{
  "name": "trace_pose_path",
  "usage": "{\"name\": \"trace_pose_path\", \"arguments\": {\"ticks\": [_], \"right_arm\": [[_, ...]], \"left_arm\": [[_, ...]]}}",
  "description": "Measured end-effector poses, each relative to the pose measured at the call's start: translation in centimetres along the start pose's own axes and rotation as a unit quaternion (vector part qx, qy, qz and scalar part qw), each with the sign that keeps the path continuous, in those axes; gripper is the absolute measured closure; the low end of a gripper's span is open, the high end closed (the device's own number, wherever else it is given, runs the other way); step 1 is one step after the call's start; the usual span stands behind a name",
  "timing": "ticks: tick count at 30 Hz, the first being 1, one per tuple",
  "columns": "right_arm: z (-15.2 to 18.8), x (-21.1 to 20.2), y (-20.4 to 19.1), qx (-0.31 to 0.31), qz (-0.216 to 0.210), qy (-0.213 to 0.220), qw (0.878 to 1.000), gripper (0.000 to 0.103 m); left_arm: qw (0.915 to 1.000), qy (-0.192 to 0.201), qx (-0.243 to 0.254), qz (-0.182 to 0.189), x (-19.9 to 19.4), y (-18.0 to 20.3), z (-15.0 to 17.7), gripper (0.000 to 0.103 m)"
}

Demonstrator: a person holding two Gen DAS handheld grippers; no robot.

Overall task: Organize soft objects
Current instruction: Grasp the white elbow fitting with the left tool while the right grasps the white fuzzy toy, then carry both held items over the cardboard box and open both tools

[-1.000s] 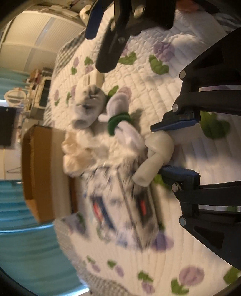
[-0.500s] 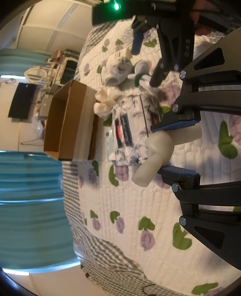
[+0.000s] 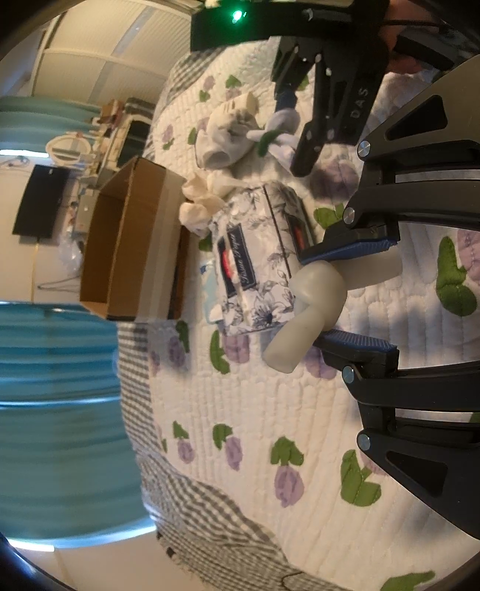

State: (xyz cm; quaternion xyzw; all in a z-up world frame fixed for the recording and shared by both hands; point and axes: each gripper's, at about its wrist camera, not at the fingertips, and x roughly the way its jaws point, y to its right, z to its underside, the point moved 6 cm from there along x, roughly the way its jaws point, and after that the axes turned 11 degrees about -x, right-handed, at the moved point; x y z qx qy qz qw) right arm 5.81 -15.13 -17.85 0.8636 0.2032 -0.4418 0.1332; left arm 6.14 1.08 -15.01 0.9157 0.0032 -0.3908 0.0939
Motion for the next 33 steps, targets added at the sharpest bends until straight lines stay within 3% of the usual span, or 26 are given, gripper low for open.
{"name": "trace_pose_path", "arguments": {"ticks": [11, 15, 21, 24, 29, 33], "right_arm": [[-2.2, -9.8, 0.0, -0.015, 0.001, 0.099, 0.995, 0.045], [-5.0, -13.4, 0.7, -0.032, 0.012, 0.138, 0.99, 0.045], [-11.5, -18.0, 2.7, -0.061, 0.034, 0.193, 0.979, 0.045], [-15.3, -19.3, 3.7, -0.079, 0.042, 0.213, 0.973, 0.045], [-22.2, -19.2, 6.3, -0.087, 0.05, 0.236, 0.967, 0.045], [-26.5, -15.5, 8.5, -0.07, 0.032, 0.221, 0.972, 0.045]], "left_arm": [[0.9984, 0.048, 0.026, 0.011, -5.1, 3.2, -2.7, 0.068], [0.994, 0.09, 0.058, 0.024, -6.9, 5.1, -6.1, 0.069], [0.9879, 0.119, 0.082, 0.057, -7.2, 7.5, -13.1, 0.068], [0.9847, 0.135, 0.097, 0.052, -5.8, 8.4, -17.4, 0.068], [0.9862, 0.125, 0.096, 0.048, -0.5, 9.4, -24.0, 0.068], [0.9921, 0.082, 0.076, 0.057, 5.0, 9.3, -26.3, 0.068]]}}
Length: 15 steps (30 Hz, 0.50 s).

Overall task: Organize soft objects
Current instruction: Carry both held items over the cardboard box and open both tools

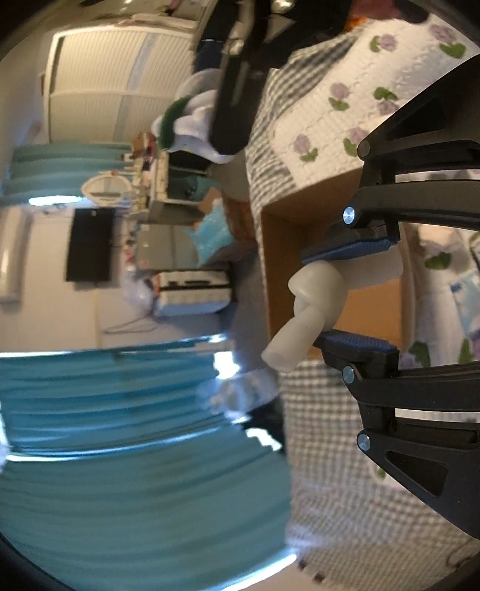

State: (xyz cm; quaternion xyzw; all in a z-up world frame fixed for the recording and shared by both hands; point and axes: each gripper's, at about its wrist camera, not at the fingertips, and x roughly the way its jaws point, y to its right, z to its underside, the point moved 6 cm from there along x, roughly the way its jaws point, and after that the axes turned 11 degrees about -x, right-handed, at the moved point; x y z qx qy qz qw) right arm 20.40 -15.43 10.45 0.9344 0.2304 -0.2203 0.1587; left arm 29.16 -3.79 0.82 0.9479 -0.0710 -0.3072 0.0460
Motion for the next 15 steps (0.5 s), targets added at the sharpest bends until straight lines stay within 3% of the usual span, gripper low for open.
{"name": "trace_pose_path", "arguments": {"ticks": [3, 10, 15], "right_arm": [[0.9, 4.6, 0.9, 0.011, -0.012, -0.027, 0.999, 0.045], [7.0, 14.2, 2.2, 0.041, -0.032, -0.098, 0.994, 0.044], [8.6, 16.6, 2.9, 0.039, -0.027, -0.098, 0.994, 0.03]], "left_arm": [[0.9998, -0.02, 0.005, -0.003, 3.4, 0.1, 0.7, 0.068], [0.9976, -0.068, 0.011, -0.007, 9.4, -0.5, 4.1, 0.067], [0.9976, -0.069, 0.003, -0.005, 10.3, -0.9, 4.8, 0.061]]}}
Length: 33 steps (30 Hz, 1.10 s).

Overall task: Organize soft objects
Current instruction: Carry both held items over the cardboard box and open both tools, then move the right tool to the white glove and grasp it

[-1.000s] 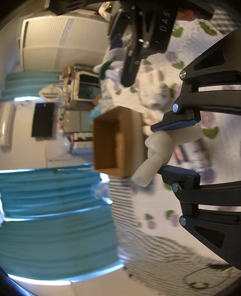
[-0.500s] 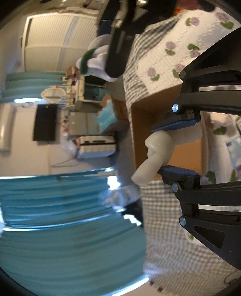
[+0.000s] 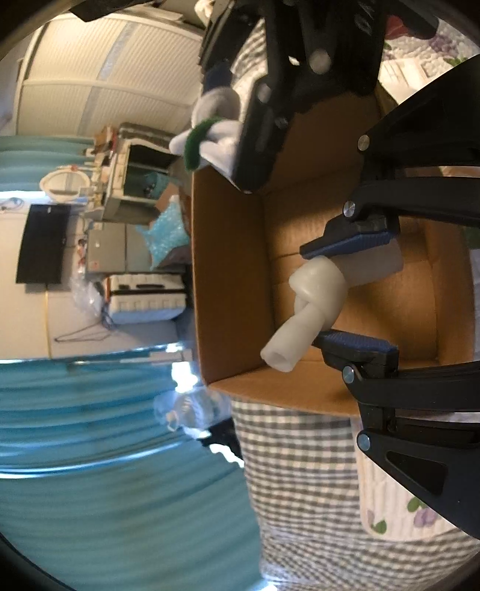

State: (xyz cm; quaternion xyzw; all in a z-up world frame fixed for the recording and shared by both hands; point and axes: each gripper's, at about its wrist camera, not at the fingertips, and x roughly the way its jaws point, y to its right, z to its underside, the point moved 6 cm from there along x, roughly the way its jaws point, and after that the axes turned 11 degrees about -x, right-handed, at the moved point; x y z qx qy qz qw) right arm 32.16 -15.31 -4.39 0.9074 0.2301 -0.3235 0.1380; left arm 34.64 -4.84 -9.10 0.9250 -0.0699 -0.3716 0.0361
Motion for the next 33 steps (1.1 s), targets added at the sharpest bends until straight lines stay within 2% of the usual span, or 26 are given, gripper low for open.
{"name": "trace_pose_path", "arguments": {"ticks": [2, 4, 7, 11, 14, 18, 22, 24, 29, 33], "right_arm": [[-0.1, -0.1, 0.6, 0.008, 0.006, 0.012, 1.0, 0.007], [-0.3, -0.5, 1.0, 0.013, 0.012, 0.018, 1.0, 0.006], [-0.7, -2.0, 1.1, 0.011, 0.033, 0.028, 0.999, 0.005], [-1.8, -5.9, 1.4, 0.012, 0.053, 0.044, 0.998, 0.001], [-3.2, -10.8, 1.2, 0.007, 0.075, 0.066, 0.995, 0.0], [-5.1, -17.9, 0.7, -0.001, 0.1, 0.092, 0.991, 0.0], [-5.9, -25.5, 0.0, 0.001, 0.133, 0.099, 0.986, 0.0], [-5.9, -28.6, -0.8, -0.003, 0.139, 0.105, 0.985, 0.0], [-4.5, -34.1, -2.9, -0.029, 0.16, 0.105, 0.981, 0.0], [-1.9, -35.0, -4.8, -0.051, 0.151, 0.089, 0.983, 0.0]], "left_arm": [[1.0, 0.001, -0.004, 0.0, -0.3, 0.0, -0.2, 0.055], [0.9999, 0.011, -0.007, -0.001, -1.4, 0.3, -0.4, 0.033], [0.9992, 0.037, -0.006, -0.012, -3.4, 0.3, -1.0, 0.02], [0.997, 0.07, 0.004, -0.032, -8.6, 0.7, -2.2, 0.019], [0.9937, 0.105, 0.007, -0.039, -13.5, 1.0, -3.1, 0.018], [0.9864, 0.162, 0.005, -0.03, -20.8, 1.3, -4.4, 0.001], [0.9792, 0.201, 0.008, -0.029, -27.7, 1.7, -4.5, 0.0], [0.9776, 0.208, 0.006, -0.031, -29.7, 1.6, -4.4, 0.0], [0.9816, 0.188, -0.013, -0.026, -32.7, 1.2, -2.1, 0.0], [0.9833, 0.176, -0.017, -0.042, -32.6, 0.5, 0.6, 0.0]]}}
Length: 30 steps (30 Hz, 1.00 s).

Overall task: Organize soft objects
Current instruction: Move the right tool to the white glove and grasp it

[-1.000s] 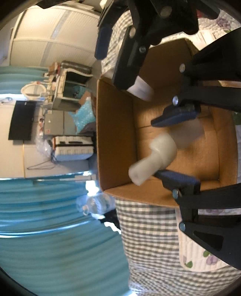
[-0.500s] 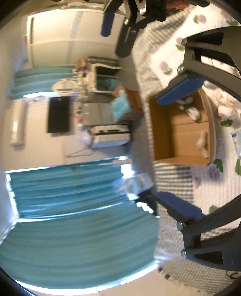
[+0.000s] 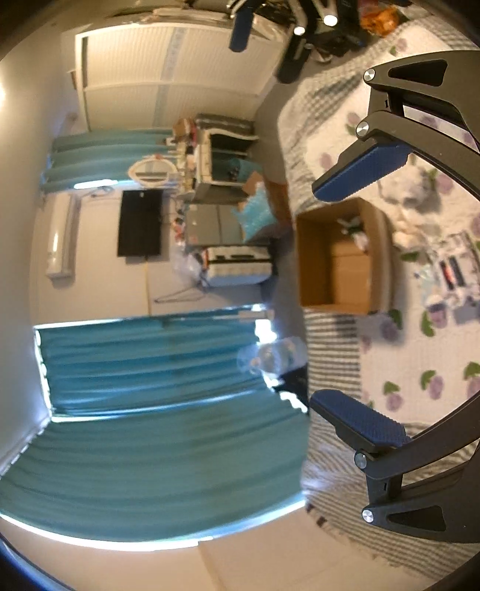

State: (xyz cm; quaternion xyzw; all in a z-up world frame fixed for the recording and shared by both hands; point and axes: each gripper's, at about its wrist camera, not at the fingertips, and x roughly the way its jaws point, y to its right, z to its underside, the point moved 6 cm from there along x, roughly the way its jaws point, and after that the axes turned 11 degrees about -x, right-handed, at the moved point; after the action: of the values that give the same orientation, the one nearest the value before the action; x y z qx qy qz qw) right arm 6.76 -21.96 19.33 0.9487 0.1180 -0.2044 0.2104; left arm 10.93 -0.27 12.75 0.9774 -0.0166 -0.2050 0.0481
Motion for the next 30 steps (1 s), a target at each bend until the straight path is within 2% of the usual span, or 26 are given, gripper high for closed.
{"name": "trace_pose_path", "arguments": {"ticks": [4, 8, 11, 14, 16, 18, 21, 24, 26, 28, 30], "right_arm": [[4.3, 1.5, -2.5, -0.003, -0.021, -0.026, 0.999, 0.0], [10.3, 6.4, -5.2, -0.005, -0.039, -0.078, 0.996, 0.0], [15.3, 11.1, -7.4, 0.003, -0.062, -0.134, 0.989, 0.0], [19.2, 15.1, -8.4, 0.01, -0.062, -0.172, 0.983, 0.0], [21.2, 17.4, -8.7, 0.019, -0.062, -0.189, 0.98, 0.0], [23.0, 19.0, -8.7, 0.037, -0.063, -0.197, 0.978, 0.001], [24.9, 20.4, -8.6, 0.051, -0.072, -0.206, 0.975, 0.009], [26.0, 21.2, -9.1, 0.053, -0.083, -0.215, 0.972, 0.023], [26.5, 21.6, -9.7, 0.048, -0.096, -0.218, 0.97, 0.043], [26.7, 21.8, -10.2, 0.048, -0.107, -0.218, 0.969, 0.056], [26.6, 21.6, -10.4, 0.048, -0.113, -0.217, 0.968, 0.062]], "left_arm": [[0.9997, -0.02, -0.002, -0.014, 1.1, -0.2, 4.3, 0.0], [0.9961, -0.082, -0.024, -0.021, 4.5, -0.3, 11.5, 0.0], [0.9896, -0.132, -0.04, -0.043, 7.7, -0.6, 16.7, 0.0], [0.9811, -0.175, -0.059, -0.057, 10.4, -1.1, 21.1, 0.0], [0.9741, -0.204, -0.079, -0.056, 11.6, -1.6, 23.3, 0.0], [0.9727, -0.208, -0.086, -0.057, 11.7, -1.8, 24.0, 0.0], [0.9734, -0.209, -0.078, -0.054, 11.2, -2.1, 25.0, 0.0], [0.975, -0.207, -0.066, -0.047, 10.6, -2.2, 25.4, 0.0], [0.9759, -0.206, -0.058, -0.044, 10.5, -2.6, 25.3, 0.0], [0.9762, -0.207, -0.049, -0.039, 10.4, -2.6, 25.6, 0.0], [0.9756, -0.212, -0.033, -0.047, 10.5, -2.8, 26.1, 0.0]]}}
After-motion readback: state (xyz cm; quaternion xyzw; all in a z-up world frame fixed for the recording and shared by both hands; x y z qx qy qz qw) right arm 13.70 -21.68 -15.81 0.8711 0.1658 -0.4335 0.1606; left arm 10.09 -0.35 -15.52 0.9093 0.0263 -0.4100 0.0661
